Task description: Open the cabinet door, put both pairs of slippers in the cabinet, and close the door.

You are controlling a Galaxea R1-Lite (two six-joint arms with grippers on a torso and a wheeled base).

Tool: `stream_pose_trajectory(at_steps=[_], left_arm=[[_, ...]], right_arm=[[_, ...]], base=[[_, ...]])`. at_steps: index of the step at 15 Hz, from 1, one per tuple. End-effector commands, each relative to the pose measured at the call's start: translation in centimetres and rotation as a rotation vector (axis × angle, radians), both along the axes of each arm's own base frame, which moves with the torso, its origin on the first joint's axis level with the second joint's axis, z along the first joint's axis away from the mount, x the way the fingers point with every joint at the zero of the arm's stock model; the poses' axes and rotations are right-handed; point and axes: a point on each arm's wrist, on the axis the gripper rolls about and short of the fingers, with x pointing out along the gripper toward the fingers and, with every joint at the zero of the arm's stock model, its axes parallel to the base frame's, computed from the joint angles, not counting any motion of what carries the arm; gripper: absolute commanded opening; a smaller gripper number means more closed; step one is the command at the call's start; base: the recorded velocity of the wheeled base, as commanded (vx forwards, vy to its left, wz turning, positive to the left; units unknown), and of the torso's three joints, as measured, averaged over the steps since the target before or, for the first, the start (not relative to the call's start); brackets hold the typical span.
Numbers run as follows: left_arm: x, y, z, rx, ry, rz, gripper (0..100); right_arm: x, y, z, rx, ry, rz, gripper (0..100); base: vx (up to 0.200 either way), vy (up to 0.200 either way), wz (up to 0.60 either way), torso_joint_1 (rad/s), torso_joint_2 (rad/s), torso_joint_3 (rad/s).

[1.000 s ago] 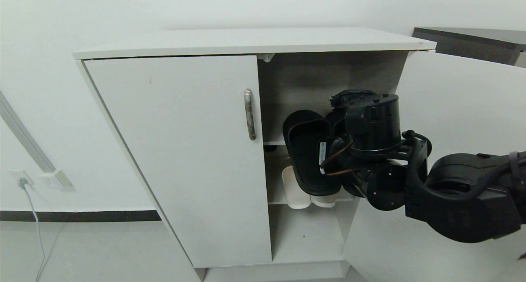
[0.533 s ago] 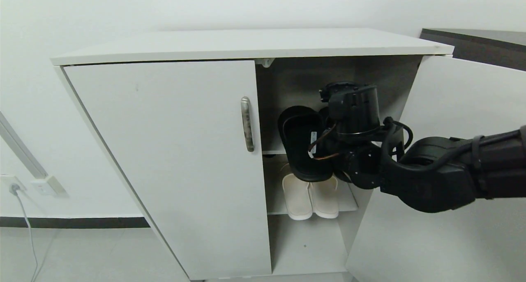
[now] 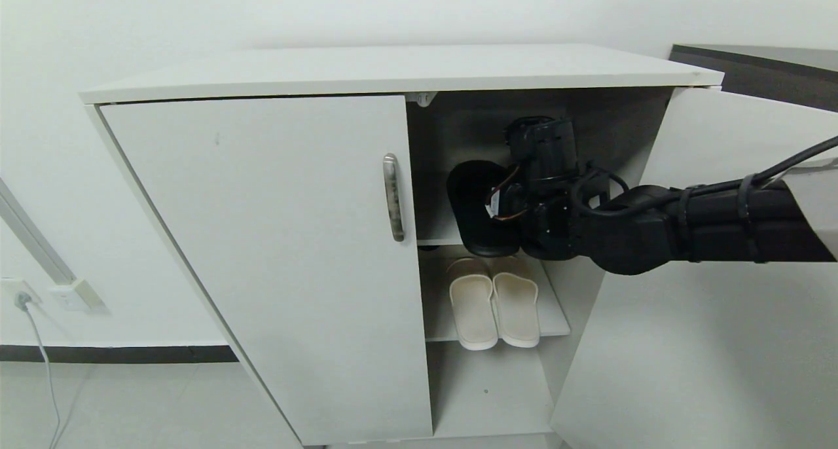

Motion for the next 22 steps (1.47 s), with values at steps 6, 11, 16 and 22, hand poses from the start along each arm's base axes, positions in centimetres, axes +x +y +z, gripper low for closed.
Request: stream_pose_trajectory(at_steps=[6,11,16,22], left_arm=[[0.0,0.0,0.0,-0.001,0.002,0.002,0],[0.0,0.0,0.0,-0.001,0.002,0.002,0],[0.0,0.0,0.0,-0.001,0.002,0.002,0],[0.0,0.0,0.0,-0.001,0.002,0.002,0]], right_arm=[[1.6,0.1,-0.6,0.007,-0.003,-0.008,0],[1.7,0.2,-0.8,-0.002,0.000,-0.008,0],[0.5,-0.2,-0.1,-0.012,0.000,-0.002,100],[-4.0,-1.6,1.3,-0.020,0.009,0.027,100]], base=[[0.000,0.000,0.00,0.000,0.00,0.000],[0.000,0.000,0.00,0.000,0.00,0.000],[0.000,0.000,0.00,0.000,0.00,0.000],[0.000,0.000,0.00,0.000,0.00,0.000]])
